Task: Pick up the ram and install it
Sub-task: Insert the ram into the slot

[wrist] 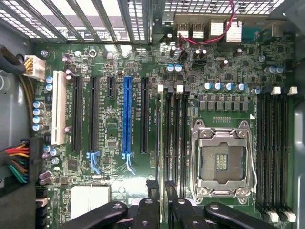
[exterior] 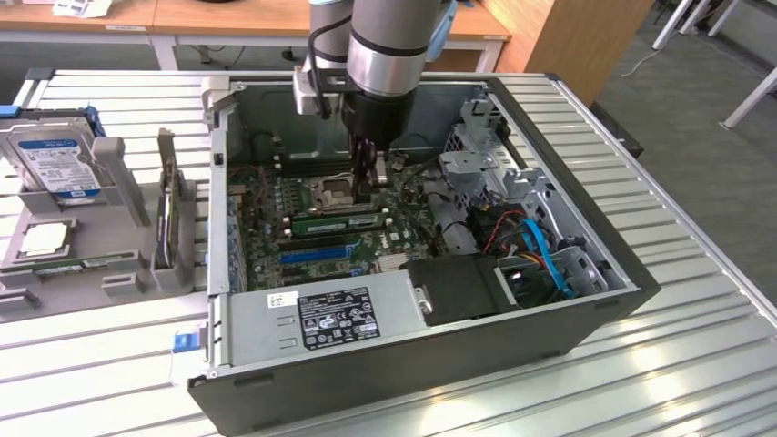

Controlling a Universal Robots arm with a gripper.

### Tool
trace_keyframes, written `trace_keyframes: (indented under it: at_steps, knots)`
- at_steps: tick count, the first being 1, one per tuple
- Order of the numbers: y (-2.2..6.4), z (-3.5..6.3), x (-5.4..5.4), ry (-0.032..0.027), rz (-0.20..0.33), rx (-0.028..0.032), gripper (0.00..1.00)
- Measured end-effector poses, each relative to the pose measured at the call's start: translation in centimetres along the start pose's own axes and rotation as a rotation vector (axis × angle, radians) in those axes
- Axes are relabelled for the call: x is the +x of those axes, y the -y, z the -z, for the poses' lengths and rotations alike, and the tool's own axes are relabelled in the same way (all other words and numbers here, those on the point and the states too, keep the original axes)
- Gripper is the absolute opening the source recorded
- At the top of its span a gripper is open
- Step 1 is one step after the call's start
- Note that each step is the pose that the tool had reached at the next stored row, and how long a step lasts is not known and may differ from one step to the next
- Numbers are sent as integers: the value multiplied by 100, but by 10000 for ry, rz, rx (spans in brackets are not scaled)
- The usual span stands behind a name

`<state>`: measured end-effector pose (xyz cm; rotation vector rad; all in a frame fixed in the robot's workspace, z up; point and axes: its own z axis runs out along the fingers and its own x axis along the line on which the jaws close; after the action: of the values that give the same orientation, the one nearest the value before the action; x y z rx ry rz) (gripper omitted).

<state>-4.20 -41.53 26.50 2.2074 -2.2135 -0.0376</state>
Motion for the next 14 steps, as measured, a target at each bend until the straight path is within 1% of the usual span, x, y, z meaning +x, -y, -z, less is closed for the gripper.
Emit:
trace_keyframes:
  at_steps: [8, 14]
  knots:
    - [2, 81, -1, 0, 0, 0, 19]
    - [4, 163, -1, 2, 0, 1, 19]
